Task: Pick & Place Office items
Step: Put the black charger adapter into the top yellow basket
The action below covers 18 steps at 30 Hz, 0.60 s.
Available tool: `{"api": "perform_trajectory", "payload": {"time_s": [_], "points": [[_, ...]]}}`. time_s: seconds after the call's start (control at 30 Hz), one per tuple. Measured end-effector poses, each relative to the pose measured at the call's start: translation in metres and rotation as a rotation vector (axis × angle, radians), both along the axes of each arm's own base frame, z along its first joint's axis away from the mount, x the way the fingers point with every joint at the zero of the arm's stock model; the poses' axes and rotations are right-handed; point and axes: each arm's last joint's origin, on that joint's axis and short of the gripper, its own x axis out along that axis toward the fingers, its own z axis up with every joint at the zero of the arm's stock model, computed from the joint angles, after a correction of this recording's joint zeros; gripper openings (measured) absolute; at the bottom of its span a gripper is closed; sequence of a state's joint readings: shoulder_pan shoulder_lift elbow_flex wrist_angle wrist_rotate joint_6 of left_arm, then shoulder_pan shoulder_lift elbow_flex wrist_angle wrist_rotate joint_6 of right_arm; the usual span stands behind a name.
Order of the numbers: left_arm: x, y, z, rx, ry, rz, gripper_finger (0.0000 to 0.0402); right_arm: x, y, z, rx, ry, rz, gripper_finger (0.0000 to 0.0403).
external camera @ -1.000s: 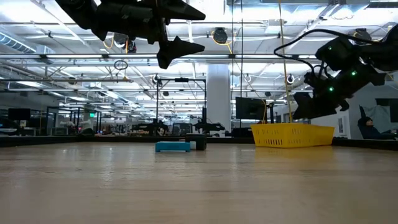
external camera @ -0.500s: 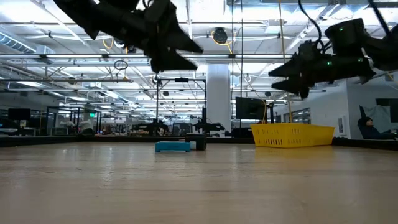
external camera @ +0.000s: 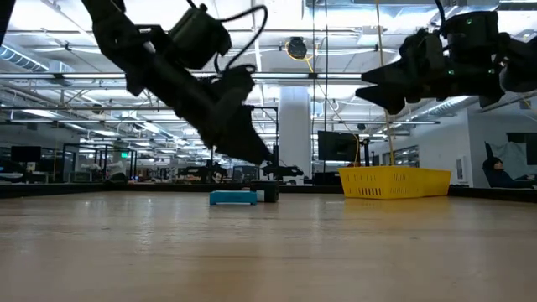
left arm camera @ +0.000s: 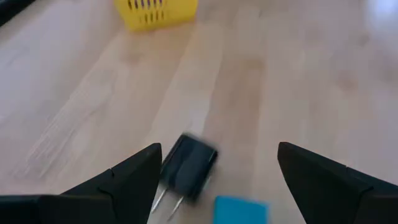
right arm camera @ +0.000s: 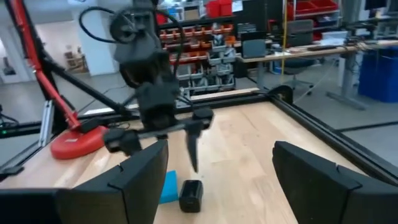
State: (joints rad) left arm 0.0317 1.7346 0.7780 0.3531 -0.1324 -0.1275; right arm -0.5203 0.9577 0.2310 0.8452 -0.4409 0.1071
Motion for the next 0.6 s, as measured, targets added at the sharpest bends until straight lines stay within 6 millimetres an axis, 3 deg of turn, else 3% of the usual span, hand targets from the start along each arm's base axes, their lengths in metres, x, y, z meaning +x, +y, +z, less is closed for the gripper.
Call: {"api": "perform_trajectory", "payload": {"time_s": [0.27, 0.6], "points": [[0.005, 0.012, -0.028, 0.155, 0.069, 0.026, 0.0324, 0.002, 0.001, -0.001, -0.050, 0.019, -0.082, 0.0274], [0.012, 0.020, -0.050, 0.107, 0.052, 0.006, 0.0323, 0.002, 0.001, -0.002, -0.050, 0.025, -0.080, 0.0271]]}}
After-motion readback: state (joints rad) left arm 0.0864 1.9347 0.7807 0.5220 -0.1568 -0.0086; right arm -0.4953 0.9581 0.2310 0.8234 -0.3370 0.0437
